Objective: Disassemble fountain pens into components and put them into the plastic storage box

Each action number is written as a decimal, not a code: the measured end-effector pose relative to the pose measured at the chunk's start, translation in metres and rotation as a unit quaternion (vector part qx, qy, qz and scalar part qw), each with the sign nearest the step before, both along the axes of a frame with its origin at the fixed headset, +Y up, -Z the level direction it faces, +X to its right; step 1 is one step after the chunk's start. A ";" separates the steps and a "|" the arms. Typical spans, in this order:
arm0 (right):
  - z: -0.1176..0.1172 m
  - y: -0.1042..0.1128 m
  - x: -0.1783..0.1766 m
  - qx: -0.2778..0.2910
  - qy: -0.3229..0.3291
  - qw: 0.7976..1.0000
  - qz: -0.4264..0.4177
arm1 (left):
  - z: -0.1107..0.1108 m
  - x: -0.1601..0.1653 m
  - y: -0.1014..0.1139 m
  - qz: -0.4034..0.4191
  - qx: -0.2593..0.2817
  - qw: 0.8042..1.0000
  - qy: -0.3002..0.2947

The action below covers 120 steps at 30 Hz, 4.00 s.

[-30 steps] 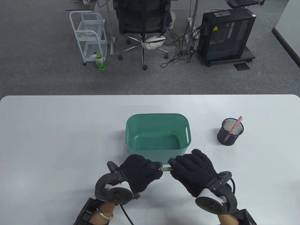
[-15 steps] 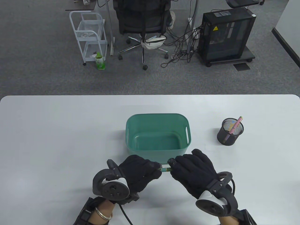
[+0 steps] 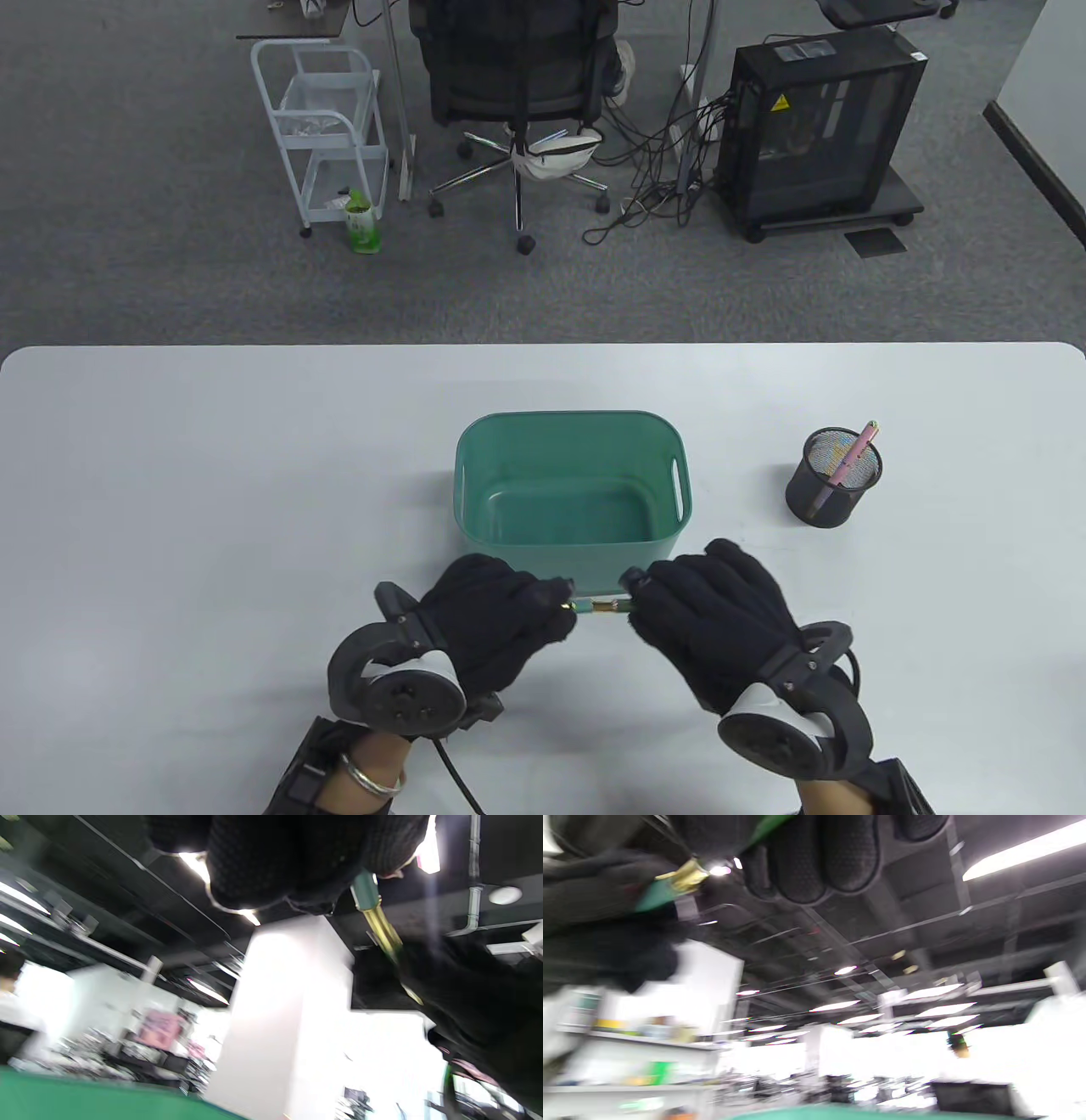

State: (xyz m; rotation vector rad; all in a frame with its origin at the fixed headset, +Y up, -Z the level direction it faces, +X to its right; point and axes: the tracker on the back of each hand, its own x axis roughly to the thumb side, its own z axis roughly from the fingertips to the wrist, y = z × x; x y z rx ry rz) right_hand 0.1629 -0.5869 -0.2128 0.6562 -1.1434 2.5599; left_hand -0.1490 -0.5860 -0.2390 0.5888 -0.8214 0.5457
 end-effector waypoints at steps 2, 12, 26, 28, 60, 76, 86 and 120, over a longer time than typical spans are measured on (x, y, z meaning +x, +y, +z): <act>0.001 0.009 0.020 -0.009 0.014 0.998 -0.062 | -0.001 -0.024 0.008 0.048 -0.009 0.999 0.009; 0.002 0.015 0.030 0.005 -0.006 0.996 -0.086 | -0.002 -0.028 0.010 0.043 -0.015 0.998 0.033; 0.004 0.013 0.026 0.018 -0.017 0.997 -0.074 | -0.008 -0.018 0.002 0.023 -0.024 0.998 0.048; 0.004 0.013 0.026 0.017 -0.017 0.997 -0.073 | -0.012 -0.015 -0.001 0.014 -0.037 0.998 0.058; 0.008 0.015 0.028 0.017 0.014 0.995 -0.097 | -0.113 0.051 -0.052 -0.118 -0.222 0.956 0.149; 0.007 0.016 0.030 0.013 0.013 0.995 -0.099 | -0.124 0.060 -0.071 -0.149 -0.232 0.947 0.163; 0.007 0.016 0.028 0.012 0.013 0.995 -0.093 | -0.121 0.061 -0.074 -0.170 -0.229 0.944 0.169; -0.005 0.001 0.006 -0.010 0.003 1.000 -0.017 | -0.004 0.034 -0.025 -0.081 -0.040 0.989 0.118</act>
